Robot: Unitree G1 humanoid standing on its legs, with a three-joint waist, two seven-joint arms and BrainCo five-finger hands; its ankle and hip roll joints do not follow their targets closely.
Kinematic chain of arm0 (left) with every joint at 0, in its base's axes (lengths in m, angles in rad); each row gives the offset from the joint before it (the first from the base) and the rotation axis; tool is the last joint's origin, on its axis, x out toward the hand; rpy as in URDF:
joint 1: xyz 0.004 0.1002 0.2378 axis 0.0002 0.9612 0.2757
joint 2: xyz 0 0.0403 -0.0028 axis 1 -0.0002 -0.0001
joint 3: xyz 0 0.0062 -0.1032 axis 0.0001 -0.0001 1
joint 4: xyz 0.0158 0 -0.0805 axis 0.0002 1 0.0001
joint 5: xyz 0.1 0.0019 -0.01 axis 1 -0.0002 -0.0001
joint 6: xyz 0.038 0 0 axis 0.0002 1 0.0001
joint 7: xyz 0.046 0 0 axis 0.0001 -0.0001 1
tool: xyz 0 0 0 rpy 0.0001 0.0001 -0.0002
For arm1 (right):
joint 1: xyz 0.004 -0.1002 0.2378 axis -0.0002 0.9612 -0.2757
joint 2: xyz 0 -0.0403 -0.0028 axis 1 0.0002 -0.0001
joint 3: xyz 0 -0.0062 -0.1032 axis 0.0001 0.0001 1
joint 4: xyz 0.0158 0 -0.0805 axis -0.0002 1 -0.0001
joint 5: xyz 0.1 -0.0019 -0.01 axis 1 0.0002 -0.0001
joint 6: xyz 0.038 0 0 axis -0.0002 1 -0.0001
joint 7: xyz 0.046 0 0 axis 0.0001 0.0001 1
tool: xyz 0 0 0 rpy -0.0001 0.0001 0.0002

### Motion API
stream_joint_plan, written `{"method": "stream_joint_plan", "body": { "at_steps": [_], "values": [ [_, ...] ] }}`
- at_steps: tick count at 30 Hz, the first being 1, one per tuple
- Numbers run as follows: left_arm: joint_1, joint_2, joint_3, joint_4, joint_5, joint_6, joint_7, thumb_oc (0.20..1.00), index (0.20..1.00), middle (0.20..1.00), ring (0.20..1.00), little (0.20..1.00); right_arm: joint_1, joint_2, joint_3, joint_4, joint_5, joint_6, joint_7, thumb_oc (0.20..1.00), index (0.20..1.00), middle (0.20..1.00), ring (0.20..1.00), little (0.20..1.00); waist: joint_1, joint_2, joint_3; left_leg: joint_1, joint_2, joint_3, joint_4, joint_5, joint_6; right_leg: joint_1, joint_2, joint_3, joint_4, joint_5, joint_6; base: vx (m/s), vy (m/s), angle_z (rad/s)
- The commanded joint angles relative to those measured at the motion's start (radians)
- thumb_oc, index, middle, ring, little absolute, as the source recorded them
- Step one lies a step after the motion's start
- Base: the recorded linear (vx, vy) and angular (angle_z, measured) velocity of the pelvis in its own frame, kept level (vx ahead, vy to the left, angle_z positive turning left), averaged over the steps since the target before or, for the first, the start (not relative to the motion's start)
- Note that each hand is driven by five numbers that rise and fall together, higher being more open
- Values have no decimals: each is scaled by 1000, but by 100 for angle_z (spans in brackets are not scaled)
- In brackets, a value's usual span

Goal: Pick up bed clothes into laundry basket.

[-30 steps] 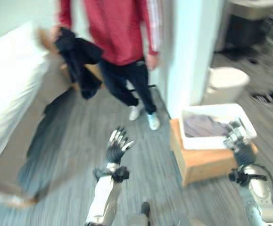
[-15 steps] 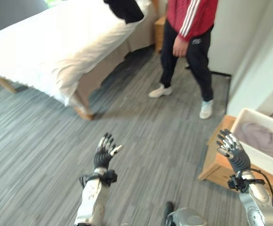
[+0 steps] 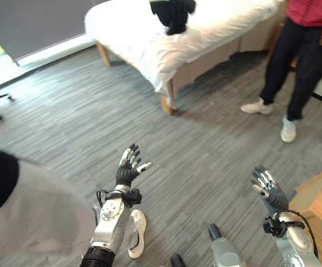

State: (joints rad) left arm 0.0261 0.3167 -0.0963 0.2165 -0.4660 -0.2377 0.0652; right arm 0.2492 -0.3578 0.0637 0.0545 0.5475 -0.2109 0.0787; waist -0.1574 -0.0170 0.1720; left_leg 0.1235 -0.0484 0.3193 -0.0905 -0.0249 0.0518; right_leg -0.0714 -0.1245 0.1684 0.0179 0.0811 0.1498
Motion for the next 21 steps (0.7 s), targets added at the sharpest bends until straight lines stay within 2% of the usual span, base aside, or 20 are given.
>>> {"method": "stream_joint_plan", "body": {
  "at_steps": [1, 11, 12, 17, 19, 21],
  "values": [
    [-36, 3, -3, -41, 16, -38, -34, 1000, 1000, 1000, 1000, 1000, -44, -22, -12, -23, -19, -37, 15, 1000, 1000, 1000, 1000, 1000, -10, 18, -13, 50, 118, 9, 3, -45, -99, -7, 36, -20, 48, -52, 4, 0, 0, 0],
    [-20, -7, 14, -68, 9, -44, -34, 1000, 1000, 1000, 1000, 1000, -30, -5, 5, -22, 31, -37, 46, 1000, 1000, 1000, 1000, 1000, 2, -1, -35, 62, 126, 16, 3, -42, -105, 13, 38, -27, 25, -47, 1, 7, -13, -4],
    [-39, 170, 101, -151, -15, -45, -76, 1000, 1000, 1000, 1000, 1000, -47, -62, -226, -36, 134, -137, -10, 1000, 1000, 1000, 1000, 1000, -30, -45, -28, 34, 172, 175, 3, -33, -119, 64, -56, -287, -49, 9, 54, 0, 0, 0],
    [-41, 174, 126, -127, 15, -45, -58, 1000, 1000, 1000, 1000, 1000, -39, -74, -267, -44, 53, -129, -61, 1000, 1000, 1000, 1000, 1000, -32, -51, -28, 47, 171, 181, 3, -38, -113, 56, -59, -268, -30, 9, 56, 16, 3, -11],
    [-8, 150, 164, -145, 16, -50, -58, 1000, 1000, 1000, 1000, 1000, -38, -79, -332, -5, 6, -142, -107, 1000, 1000, 1000, 1000, 1000, -30, -51, -49, 69, 177, 195, 3, -41, -115, 77, -52, -265, -48, 5, 48, 88, -49, -28],
    [-6, 126, 153, -140, 4, -50, -63, 1000, 1000, 1000, 1000, 1000, -17, -73, -346, -16, 18, -148, -95, 1000, 1000, 1000, 1000, 1000, -35, -53, -62, 78, 183, 199, 3, -41, -119, 86, -46, -267, -57, -1, 44, 67, -68, -21]
  ]
}}
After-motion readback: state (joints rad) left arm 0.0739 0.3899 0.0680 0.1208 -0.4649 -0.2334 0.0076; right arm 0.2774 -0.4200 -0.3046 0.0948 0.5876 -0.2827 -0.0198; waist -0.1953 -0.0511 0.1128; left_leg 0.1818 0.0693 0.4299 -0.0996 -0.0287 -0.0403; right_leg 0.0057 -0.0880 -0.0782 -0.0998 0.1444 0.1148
